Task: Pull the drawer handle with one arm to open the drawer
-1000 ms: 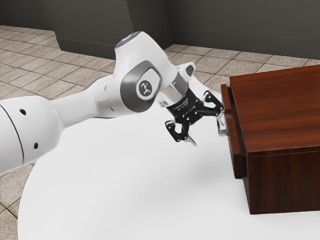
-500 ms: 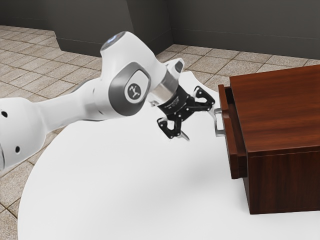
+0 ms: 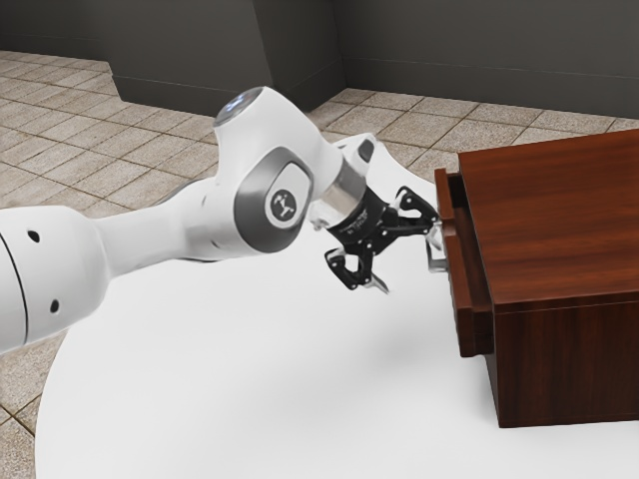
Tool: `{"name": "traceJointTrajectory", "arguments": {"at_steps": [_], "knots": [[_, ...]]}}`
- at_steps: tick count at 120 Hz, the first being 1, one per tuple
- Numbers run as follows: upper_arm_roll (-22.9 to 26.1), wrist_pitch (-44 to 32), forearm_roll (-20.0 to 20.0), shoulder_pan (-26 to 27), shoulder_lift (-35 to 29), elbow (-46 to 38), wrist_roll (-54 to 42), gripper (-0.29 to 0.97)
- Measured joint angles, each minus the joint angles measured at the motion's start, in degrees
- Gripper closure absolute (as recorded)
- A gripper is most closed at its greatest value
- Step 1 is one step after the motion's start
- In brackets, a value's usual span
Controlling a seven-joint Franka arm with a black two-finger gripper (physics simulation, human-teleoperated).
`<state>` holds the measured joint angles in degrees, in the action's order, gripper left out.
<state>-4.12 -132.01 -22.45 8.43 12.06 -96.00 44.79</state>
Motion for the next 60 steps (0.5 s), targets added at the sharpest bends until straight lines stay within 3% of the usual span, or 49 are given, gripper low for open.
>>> {"name": "traceJointTrajectory", "arguments": {"at_steps": [60], "knots": [[-0.36,-0.54,0.62,-1.15,-8.63,-10.10,-0.45,0.00]]}}
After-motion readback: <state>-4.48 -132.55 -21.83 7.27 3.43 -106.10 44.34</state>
